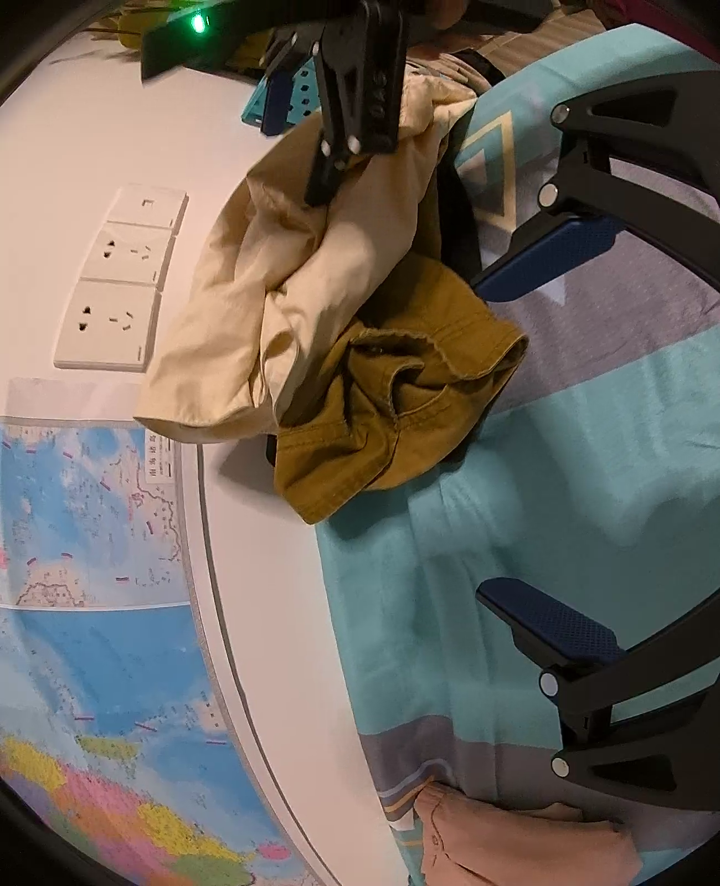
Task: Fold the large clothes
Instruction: 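Grasp the cream shirt on the pile with the right gripper and lift, then grasp the cream shirt with the left gripper while the right gripper holds it up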
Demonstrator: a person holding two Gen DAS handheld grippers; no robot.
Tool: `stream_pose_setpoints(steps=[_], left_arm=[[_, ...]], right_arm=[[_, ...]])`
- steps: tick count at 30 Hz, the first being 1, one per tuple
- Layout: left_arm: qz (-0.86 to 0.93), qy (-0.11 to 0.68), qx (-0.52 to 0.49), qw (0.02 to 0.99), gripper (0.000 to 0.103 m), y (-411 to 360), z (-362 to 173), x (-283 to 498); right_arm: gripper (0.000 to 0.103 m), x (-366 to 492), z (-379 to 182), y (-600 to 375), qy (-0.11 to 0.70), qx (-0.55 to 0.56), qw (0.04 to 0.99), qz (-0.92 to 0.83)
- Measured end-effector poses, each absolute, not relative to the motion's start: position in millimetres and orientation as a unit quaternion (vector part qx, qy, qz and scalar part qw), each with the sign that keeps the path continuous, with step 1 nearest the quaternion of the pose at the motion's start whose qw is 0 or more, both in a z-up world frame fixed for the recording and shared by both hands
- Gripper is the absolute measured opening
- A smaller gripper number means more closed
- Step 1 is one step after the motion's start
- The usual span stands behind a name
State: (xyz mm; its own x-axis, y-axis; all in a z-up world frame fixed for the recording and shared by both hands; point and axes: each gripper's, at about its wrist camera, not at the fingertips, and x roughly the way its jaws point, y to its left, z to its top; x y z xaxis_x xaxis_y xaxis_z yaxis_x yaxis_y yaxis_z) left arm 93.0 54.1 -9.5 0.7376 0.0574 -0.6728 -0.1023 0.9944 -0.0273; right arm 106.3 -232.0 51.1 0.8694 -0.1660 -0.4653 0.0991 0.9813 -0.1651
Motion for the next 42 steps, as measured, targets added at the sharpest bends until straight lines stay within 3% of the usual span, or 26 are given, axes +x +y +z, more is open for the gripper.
stream_pose_setpoints(steps=[1,3,4,6,9,10,11,13,15,17,19,29,41,42], left_arm=[[0.042,0.362,-0.031,0.931,0.096,55,-11,96],[0.044,0.365,-0.028,0.930,0.096,57,-15,103],[0.045,0.365,-0.027,0.929,0.096,58,-16,104],[0.044,0.367,-0.026,0.929,0.096,58,-19,108],[0.035,0.361,-0.029,0.931,0.096,60,-21,110],[0.033,0.361,-0.029,0.932,0.096,60,-22,111],[0.032,0.362,-0.030,0.931,0.096,60,-23,114],[0.029,0.368,-0.031,0.929,0.096,60,-27,120],[0.027,0.368,-0.030,0.929,0.096,62,-29,122],[0.025,0.364,-0.026,0.931,0.096,63,-30,124],[0.018,0.361,-0.025,0.932,0.096,61,-30,125],[-0.091,0.286,-0.024,0.954,0.096,30,-12,131],[-0.256,0.204,0.016,0.945,0.097,-52,4,121],[-0.257,0.204,0.010,0.945,0.086,-53,7,127]], right_arm=[[0.092,114,48,-231,0.253,-0.092,0.960,-0.076],[0.054,121,45,-230,0.260,-0.119,0.956,-0.064],[0.031,121,47,-231,0.259,-0.123,0.956,-0.065],[0.013,113,56,-238,0.249,-0.106,0.961,-0.051],[0.013,96,74,-255,0.218,-0.072,0.972,-0.042],[0.024,95,76,-260,0.219,-0.058,0.973,-0.032],[0.048,101,74,-264,0.230,-0.052,0.972,-0.023],[0.062,111,66,-258,0.242,-0.084,0.966,-0.043],[0.049,123,58,-248,0.246,-0.109,0.962,-0.037],[0.020,128,57,-245,0.249,-0.101,0.963,-0.018],[0.011,123,63,-247,0.239,-0.091,0.967,-0.021],[0.006,11,153,-337,0.115,0.082,0.990,-0.016],[0.006,-55,209,-360,0.052,0.108,0.993,-0.021],[0.006,-64,213,-359,0.047,0.103,0.993,-0.025]])
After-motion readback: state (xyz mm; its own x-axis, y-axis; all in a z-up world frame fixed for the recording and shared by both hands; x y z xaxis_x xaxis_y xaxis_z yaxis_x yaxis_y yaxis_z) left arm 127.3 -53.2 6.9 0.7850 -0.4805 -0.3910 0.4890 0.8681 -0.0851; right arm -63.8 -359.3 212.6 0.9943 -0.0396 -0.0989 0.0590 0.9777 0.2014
